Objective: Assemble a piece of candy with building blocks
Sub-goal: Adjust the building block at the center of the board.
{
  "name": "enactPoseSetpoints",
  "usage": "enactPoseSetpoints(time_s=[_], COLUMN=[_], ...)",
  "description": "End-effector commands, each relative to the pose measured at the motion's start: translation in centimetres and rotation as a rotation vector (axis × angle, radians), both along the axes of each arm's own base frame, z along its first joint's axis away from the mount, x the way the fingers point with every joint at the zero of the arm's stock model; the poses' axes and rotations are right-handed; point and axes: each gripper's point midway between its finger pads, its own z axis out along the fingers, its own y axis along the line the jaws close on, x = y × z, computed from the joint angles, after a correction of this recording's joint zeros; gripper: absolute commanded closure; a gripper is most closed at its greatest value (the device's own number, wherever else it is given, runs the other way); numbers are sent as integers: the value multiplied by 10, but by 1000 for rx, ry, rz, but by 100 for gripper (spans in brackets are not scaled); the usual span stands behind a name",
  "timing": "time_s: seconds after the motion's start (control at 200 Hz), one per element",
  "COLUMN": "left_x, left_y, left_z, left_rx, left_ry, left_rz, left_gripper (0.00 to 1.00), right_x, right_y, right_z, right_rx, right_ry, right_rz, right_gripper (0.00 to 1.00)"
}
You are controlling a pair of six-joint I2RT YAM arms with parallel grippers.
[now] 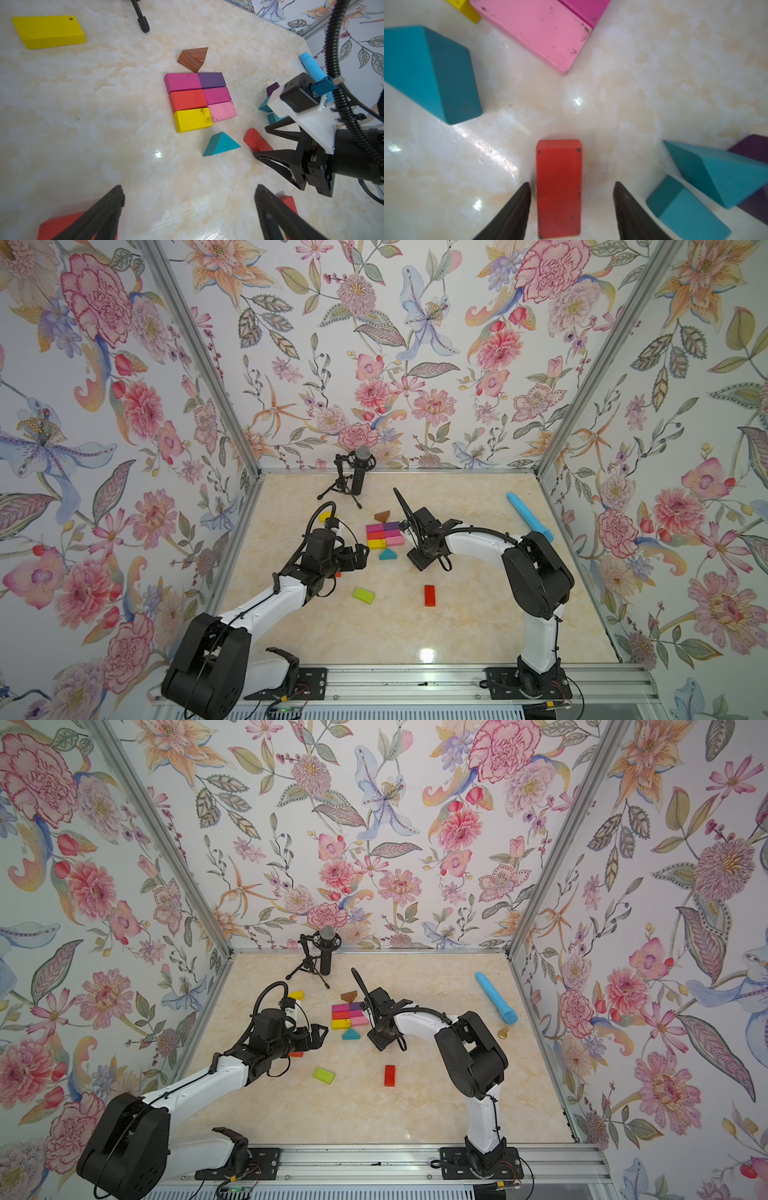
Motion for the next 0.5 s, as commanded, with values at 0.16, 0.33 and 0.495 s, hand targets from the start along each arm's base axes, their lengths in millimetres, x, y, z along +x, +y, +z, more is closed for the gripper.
enactPoseSetpoints(time_s=[0.16,0.33,0.495], left_x=[0,-1,-2], left_y=[6,5,6], left_z=[9,10,14], left_rx=[-5,-13,-13], left_ry=[-26,-29,-38], left_rz=[15,10,12], left_gripper=[1,1,1], right_x=[-35,-56,-54], right_y=[23,33,42], right_z=[34,33,19], right_rx=[262,350,400], right_ry=[58,111,169], right_rz=[-152,-177,-182], right_gripper=[31,31,32])
